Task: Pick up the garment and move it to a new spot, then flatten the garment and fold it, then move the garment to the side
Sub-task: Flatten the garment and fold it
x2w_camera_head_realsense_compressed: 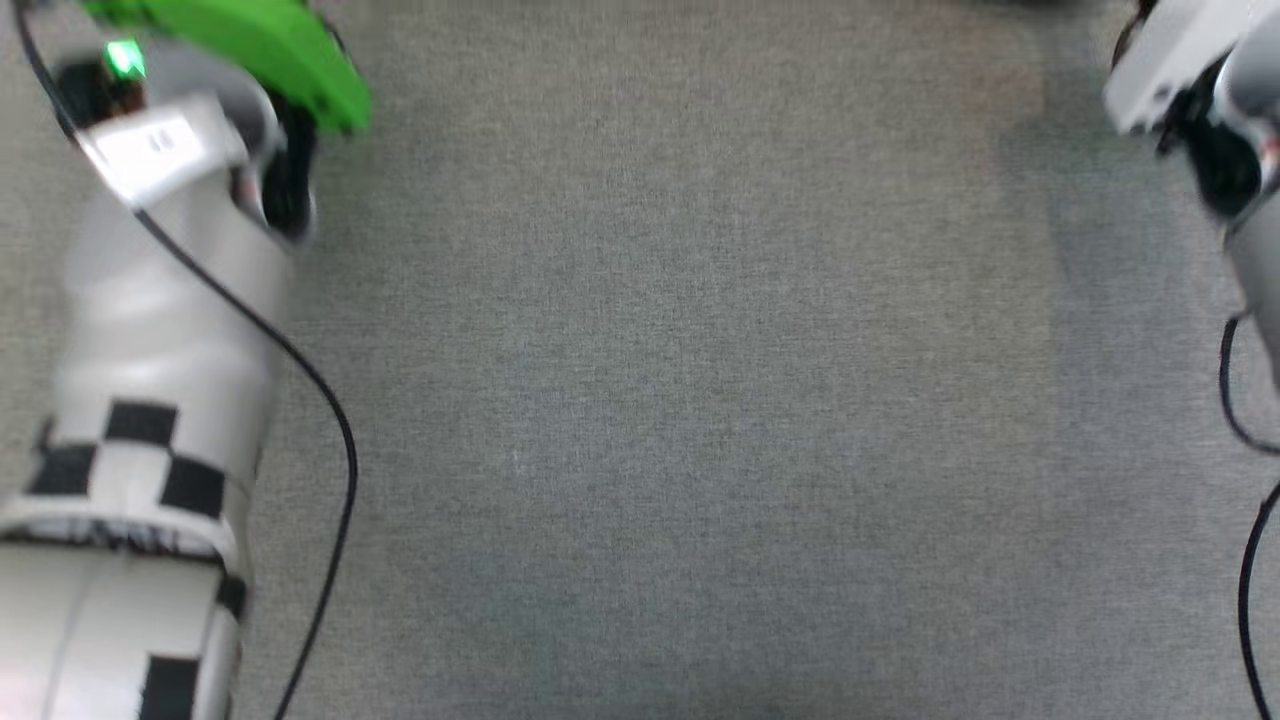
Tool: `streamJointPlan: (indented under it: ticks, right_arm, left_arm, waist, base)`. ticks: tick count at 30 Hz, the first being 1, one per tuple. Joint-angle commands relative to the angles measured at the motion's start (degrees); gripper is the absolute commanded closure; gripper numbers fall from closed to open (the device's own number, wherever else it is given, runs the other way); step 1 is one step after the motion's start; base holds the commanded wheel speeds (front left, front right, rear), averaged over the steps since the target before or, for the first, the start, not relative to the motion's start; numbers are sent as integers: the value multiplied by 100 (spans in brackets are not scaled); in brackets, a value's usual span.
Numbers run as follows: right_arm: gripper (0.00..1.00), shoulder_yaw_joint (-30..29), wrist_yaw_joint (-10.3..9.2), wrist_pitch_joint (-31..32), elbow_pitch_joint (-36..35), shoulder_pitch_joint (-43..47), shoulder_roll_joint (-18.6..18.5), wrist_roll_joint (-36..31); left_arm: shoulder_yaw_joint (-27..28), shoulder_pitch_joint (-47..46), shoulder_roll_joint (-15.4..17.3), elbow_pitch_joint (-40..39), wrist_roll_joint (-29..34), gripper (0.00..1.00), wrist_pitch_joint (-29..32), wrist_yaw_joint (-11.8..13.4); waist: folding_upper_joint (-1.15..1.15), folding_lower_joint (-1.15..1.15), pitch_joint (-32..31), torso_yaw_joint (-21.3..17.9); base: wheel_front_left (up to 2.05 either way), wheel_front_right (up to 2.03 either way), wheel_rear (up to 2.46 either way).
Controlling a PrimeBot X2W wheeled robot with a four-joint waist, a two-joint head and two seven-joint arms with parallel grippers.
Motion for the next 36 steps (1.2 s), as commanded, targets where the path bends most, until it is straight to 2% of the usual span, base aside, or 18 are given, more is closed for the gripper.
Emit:
streamJointPlan:
  ticks: [1,10,15,19,25,36]
  right_arm:
    - [100,86,-49,-94,-60,309,-108,110]
    - [100,562,-49,-367,-591,2032,-441,710]
    - [100,655,-49,-416,-887,2778,-639,899]
    - [100,663,-49,-470,-1092,3381,-722,958]
    - [100,586,-49,-480,-1476,4348,-780,954]
    - [100,-286,-49,-208,-2627,6102,-844,526]
  left_arm:
    - [-84,421,41,-132,-129,100,-66,-15]
    - [-481,2766,473,-1296,-746,100,-127,-16]
    - [-355,3773,593,-1930,-807,100,-131,3]
    - [-295,4563,668,-2422,-798,100,-131,119]
    - [-252,5723,849,-3242,-894,100,-13,420]
    - [-23,7533,1142,-5190,-1215,100,606,1324]
  waist:
    - [0,-1,-506,5]
    - [0,-1,-1676,57]
    - [0,-1,-2158,120]
    - [0,-1,-2484,156]
    - [0,-1,-2872,181]
    - [0,-1,-3160,254]
  base:
    - [0,0,0]
    - [0,0,0]
    - [0,0,0]
    - [0,0,0]
    - [0,0,0]
    - [0,0,0]
